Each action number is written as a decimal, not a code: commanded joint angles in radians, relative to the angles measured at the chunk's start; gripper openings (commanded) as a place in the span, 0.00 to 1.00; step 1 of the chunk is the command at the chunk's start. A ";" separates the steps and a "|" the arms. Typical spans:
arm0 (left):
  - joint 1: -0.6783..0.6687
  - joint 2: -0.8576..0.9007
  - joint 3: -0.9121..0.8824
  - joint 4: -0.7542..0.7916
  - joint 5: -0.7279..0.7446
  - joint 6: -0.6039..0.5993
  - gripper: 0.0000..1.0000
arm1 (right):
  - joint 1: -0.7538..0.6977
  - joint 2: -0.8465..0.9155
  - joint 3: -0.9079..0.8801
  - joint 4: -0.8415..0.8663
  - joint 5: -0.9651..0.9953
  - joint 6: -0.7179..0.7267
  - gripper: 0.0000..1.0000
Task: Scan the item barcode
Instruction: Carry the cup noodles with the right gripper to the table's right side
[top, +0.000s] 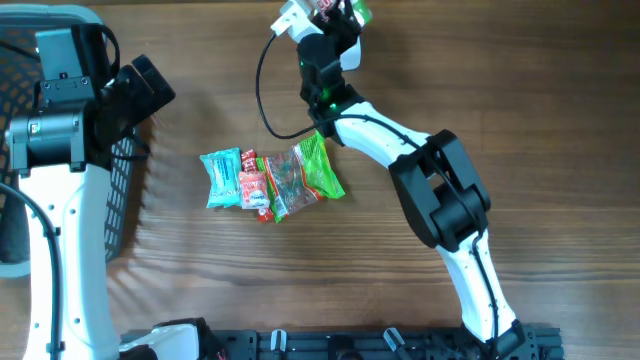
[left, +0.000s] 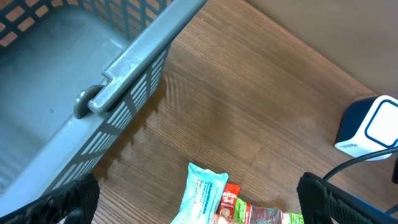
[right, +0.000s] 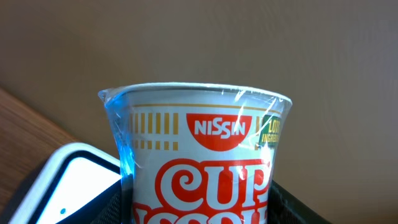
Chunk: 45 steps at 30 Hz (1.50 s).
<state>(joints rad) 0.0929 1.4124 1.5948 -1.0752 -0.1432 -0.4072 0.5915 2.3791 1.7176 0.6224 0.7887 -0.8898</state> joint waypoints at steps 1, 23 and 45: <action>0.006 -0.008 0.009 0.002 0.001 0.011 1.00 | -0.007 -0.084 0.020 -0.086 0.072 0.058 0.67; 0.006 -0.008 0.009 0.002 0.001 0.011 1.00 | -0.428 -0.592 -0.299 -1.083 -1.044 1.386 1.00; 0.006 -0.008 0.009 0.002 0.001 0.011 1.00 | -0.431 -0.235 -0.305 -0.864 -0.763 1.590 0.73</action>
<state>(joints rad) 0.0929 1.4120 1.5948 -1.0760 -0.1436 -0.4046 0.2047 2.1376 1.4132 -0.1898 0.0013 0.7467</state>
